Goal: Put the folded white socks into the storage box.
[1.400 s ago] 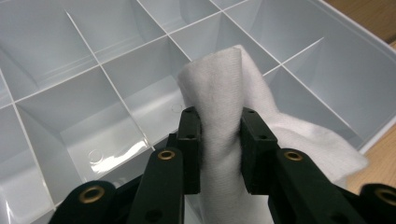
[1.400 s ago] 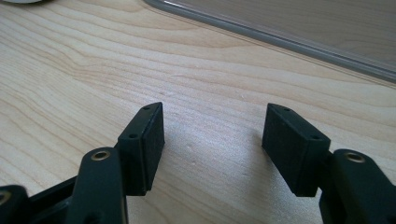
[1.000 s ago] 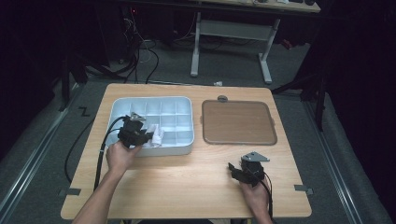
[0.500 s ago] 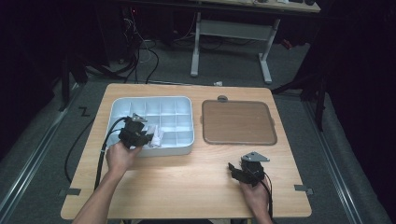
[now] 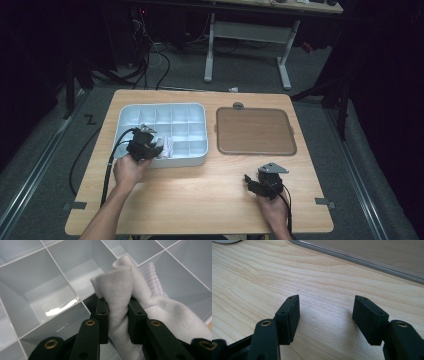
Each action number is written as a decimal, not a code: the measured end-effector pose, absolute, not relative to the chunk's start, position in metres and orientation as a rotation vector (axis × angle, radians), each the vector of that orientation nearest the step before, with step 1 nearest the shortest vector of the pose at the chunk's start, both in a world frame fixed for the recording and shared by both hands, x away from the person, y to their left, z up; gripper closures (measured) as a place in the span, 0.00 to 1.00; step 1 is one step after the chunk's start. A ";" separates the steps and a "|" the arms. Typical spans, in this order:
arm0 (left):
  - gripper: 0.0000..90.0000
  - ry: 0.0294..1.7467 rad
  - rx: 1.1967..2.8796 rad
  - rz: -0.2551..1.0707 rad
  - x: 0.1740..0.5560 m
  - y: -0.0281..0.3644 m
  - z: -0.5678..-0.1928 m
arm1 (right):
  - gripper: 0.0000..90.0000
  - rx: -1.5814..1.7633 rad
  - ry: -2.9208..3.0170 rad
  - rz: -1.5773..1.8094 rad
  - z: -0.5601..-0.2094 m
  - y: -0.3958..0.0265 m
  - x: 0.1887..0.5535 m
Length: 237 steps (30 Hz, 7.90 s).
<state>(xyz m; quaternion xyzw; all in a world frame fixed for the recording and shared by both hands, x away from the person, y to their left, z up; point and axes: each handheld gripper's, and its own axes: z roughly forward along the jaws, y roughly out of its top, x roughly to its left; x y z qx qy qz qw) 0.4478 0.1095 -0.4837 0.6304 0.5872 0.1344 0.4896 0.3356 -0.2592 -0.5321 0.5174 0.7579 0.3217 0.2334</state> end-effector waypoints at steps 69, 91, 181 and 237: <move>0.69 1.371 1.434 0.368 0.448 0.106 -0.461 | 0.44 1.421 2.081 0.884 -0.532 -0.259 0.336; 0.87 1.385 1.556 0.436 0.451 0.092 -0.483 | 0.44 1.420 2.081 0.884 -0.532 -0.259 0.336; 0.51 1.372 1.337 0.337 0.423 0.136 -0.444 | 0.44 1.421 2.081 0.885 -0.532 -0.259 0.336; 0.50 1.375 1.215 0.369 0.374 0.172 -0.443 | 0.44 1.421 2.081 0.885 -0.532 -0.259 0.336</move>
